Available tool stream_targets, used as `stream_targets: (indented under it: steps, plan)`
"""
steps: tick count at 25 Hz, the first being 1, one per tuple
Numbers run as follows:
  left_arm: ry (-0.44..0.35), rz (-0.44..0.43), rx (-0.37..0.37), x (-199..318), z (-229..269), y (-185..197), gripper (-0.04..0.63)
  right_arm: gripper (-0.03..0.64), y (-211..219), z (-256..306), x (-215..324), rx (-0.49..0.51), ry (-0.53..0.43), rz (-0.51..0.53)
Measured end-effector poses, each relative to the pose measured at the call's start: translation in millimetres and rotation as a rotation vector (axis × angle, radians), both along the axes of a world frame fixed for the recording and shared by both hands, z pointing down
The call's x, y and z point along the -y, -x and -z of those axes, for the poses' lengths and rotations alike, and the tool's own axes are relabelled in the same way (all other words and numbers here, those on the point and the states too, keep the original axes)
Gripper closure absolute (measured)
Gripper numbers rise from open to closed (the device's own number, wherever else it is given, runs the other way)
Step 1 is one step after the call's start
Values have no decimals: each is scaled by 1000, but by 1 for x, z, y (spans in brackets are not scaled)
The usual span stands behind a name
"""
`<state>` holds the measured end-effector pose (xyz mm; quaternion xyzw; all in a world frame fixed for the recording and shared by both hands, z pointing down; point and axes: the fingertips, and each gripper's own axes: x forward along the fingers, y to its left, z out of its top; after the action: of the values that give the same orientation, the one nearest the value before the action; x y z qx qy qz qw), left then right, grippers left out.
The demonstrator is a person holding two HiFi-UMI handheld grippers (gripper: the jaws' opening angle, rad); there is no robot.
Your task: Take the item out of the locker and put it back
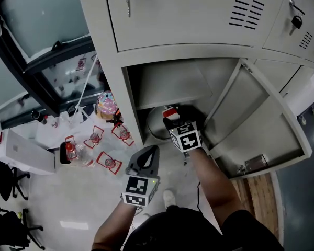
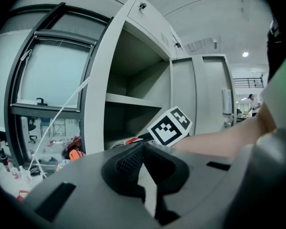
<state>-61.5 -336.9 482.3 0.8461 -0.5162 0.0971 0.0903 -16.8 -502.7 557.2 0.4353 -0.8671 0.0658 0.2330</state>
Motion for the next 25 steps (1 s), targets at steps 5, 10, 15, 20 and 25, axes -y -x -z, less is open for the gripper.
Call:
stream_targets:
  steps: [5,10,15,20,25]
  plan:
    - [1,14,-4,1,-1,-1,592,348,-1,-14,4,-48,43,10]
    - [-7,28,-6,1,0,1,592,348,2,-22,5,-57,68,19]
    - [8,31,-6,-2,-4,3,592,347,1,-27,5,-67,87,18]
    - [-8,42,-12,-3,-1,7,592,345,1,-30,4,-111,99,20]
    - [-4,53,-7,-8,-3,14,592,342,4,-31,3,-152,84,23]
